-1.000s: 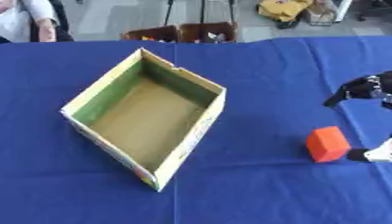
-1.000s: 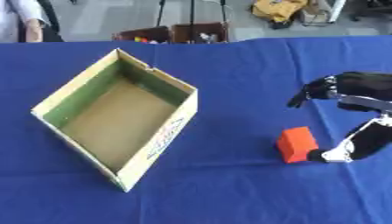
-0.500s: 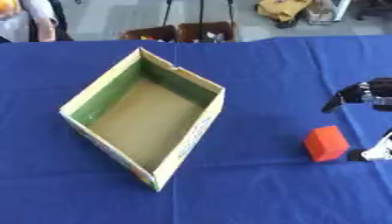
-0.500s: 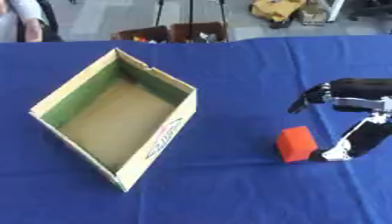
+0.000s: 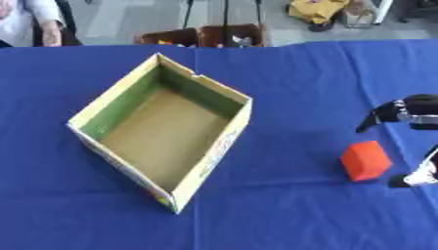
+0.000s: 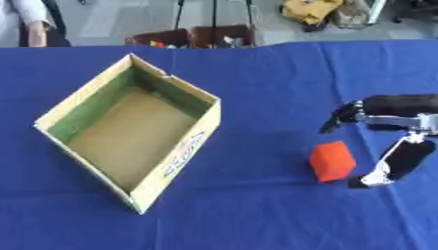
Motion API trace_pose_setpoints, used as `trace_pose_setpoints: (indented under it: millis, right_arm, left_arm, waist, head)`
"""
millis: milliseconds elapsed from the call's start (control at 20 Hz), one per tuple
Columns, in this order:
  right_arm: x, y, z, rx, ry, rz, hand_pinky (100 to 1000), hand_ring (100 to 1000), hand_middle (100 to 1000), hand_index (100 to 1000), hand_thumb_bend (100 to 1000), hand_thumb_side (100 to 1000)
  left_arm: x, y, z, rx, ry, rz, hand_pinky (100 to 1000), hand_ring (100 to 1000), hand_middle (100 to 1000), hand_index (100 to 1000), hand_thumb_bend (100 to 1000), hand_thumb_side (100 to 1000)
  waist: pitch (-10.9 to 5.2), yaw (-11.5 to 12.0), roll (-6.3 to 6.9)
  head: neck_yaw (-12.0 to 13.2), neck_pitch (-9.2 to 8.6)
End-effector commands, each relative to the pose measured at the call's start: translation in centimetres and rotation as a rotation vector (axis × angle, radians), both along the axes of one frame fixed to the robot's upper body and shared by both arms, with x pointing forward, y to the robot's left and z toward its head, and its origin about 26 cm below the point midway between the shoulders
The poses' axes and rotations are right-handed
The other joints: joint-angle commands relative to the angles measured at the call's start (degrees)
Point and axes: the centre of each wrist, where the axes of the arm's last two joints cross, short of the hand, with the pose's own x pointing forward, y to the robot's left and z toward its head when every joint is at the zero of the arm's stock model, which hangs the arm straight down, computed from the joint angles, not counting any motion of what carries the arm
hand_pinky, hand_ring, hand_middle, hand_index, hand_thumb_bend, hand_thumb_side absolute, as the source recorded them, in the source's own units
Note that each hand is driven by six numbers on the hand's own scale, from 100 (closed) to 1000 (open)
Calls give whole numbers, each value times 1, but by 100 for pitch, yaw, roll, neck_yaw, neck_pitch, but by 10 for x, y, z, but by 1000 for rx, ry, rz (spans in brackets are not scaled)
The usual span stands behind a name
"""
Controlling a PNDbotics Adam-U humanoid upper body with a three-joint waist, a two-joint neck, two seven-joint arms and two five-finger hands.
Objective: Pick up objects on the table and place them in the box.
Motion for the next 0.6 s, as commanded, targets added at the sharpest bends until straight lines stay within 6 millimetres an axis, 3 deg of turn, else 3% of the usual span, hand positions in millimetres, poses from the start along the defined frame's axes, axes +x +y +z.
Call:
trace_pose_setpoints:
  millis: [50, 600]
  right_arm:
    - [0, 0, 7, -41, -40, 0, 851, 842, 772, 892, 584, 354]
    - [7, -5, -7, -38, -42, -29, 841, 824, 738, 873, 537, 374]
  left_arm:
    - [-1, -2, 9, 19, -25, -6, 548, 718, 827, 915, 100, 987]
    - [0, -4, 9, 20, -23, -11, 548, 719, 827, 916, 100, 989]
  waist:
    - [0, 7, -97]
    - [36, 43, -93]
  head:
    - [-8, -36]
    - [-18, -38]
